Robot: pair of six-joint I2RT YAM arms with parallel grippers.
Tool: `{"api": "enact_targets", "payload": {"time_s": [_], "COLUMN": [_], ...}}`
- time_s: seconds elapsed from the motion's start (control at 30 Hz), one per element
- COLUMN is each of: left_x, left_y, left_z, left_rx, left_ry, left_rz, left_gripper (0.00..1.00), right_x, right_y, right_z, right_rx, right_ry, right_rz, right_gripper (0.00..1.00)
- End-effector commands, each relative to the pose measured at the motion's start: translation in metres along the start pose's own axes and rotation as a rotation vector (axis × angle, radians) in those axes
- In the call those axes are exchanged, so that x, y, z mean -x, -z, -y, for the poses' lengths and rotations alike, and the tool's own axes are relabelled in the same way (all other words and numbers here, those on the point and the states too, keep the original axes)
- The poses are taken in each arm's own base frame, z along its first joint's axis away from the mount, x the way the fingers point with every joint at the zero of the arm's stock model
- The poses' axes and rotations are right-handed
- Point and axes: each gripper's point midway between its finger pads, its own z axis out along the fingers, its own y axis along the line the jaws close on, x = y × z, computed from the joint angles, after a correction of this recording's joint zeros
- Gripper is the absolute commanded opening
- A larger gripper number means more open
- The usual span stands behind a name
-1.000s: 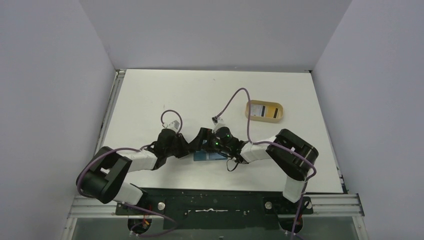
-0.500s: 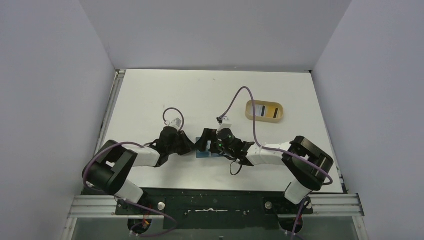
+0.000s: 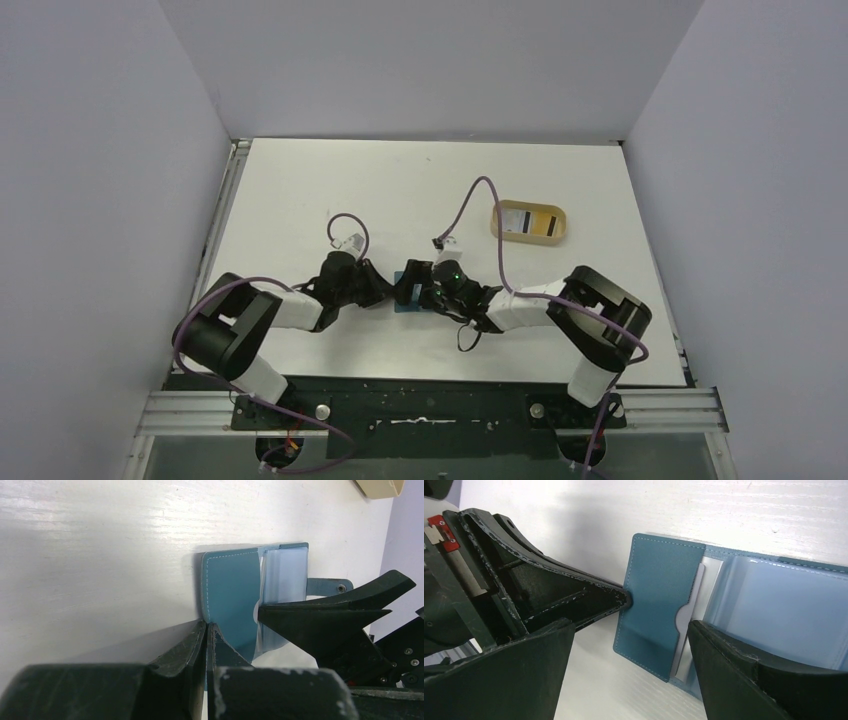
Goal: Take the credit cards out of the card holder
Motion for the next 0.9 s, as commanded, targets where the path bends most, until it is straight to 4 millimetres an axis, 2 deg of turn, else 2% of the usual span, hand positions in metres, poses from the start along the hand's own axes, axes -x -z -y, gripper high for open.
{"api": "enact_targets", "payload": {"time_s": [0.0, 0.13, 0.23, 0.27, 0.37, 0.53, 0.73, 0.87], "left_x": [-0.054, -0.055, -0.055, -0.055, -0.054, -0.047, -0.034, -0.029], "left_y": [0.014, 0.014, 0.014, 0.013, 0.012, 0.014, 0.019, 0.02], "left_z": [-0.079, -0.079, -0.079, -0.079, -0.077, -0.07, -0.056, -0.053], "left_rx": [0.283, 0.282, 0.282, 0.279, 0.273, 0.268, 0.255, 0.261], "left_ry": [0.009, 0.007, 0.007, 0.007, 0.003, -0.015, -0.036, -0.046], "left_rz": [-0.163, -0.169, -0.169, -0.172, -0.171, -0.164, -0.14, -0.134], "left_gripper": [0.0, 0.0, 0.0, 0.0, 0.0, 0.0, 0.0, 0.0], "right_x": [-0.016, -0.016, -0.011, -0.007, -0.005, -0.013, -0.032, -0.027], "right_y": [-0.007, -0.007, -0.005, -0.005, -0.004, -0.004, -0.007, -0.002], "right_z": [0.013, 0.018, 0.011, -0.002, -0.022, -0.036, -0.026, -0.017], "right_rx": [0.0, 0.087, 0.172, 0.25, 0.348, 0.392, 0.306, 0.287], "right_ry": [-0.066, -0.219, -0.28, -0.302, -0.318, -0.302, -0.265, -0.285], "right_rz": [-0.018, -0.018, -0.004, -0.007, -0.03, -0.105, -0.22, -0.219], "right_gripper": [0.88, 0.89, 0.89, 0.88, 0.88, 0.88, 0.88, 0.86]}}
